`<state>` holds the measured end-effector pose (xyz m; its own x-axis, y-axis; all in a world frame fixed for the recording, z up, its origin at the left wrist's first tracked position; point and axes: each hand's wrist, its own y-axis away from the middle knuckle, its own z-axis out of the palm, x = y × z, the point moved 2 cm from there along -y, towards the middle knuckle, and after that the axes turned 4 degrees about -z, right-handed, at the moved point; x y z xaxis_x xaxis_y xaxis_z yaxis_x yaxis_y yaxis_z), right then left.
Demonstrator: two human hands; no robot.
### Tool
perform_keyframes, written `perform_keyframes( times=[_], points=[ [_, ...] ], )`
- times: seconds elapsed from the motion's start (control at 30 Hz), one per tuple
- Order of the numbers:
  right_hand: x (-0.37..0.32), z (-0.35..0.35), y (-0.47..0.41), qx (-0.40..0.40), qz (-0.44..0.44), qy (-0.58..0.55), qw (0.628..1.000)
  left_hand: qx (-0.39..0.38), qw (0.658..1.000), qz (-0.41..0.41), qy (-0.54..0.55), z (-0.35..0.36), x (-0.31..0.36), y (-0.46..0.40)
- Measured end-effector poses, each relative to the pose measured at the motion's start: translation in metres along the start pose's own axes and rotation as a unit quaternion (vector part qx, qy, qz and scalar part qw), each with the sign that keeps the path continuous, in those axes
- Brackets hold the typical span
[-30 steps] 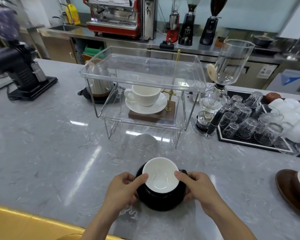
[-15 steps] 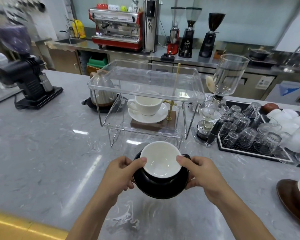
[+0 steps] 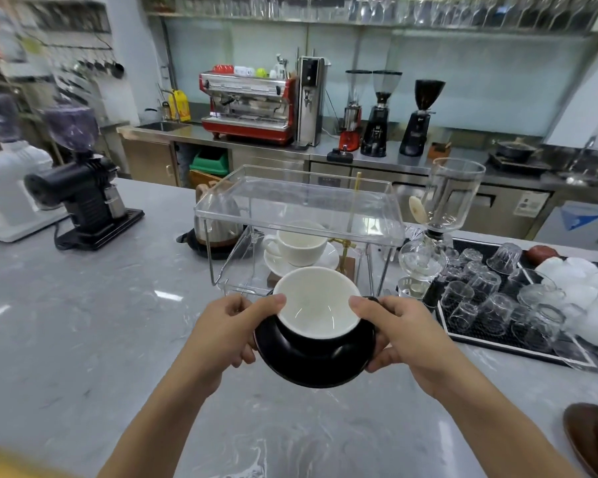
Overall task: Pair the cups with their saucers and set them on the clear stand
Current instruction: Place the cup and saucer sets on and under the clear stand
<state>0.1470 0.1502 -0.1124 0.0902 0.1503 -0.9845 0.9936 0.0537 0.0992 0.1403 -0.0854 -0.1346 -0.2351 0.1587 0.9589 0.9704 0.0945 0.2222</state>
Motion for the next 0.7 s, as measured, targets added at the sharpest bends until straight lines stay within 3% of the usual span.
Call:
perform_keyframes(
  times=[0.2, 0.7],
  points=[
    [-0.026, 0.002, -0.003, 0.011, -0.03, -0.024, 0.999, 0.009, 1.0, 0.022, -0.014, -0.012, 0.027, 0.001],
    [-0.118, 0.013, -0.042, -0.041, -0.093, 0.045, 0.994, -0.007, 0.994, 0.06, -0.088, -0.063, 0.119, -0.018]
  ],
)
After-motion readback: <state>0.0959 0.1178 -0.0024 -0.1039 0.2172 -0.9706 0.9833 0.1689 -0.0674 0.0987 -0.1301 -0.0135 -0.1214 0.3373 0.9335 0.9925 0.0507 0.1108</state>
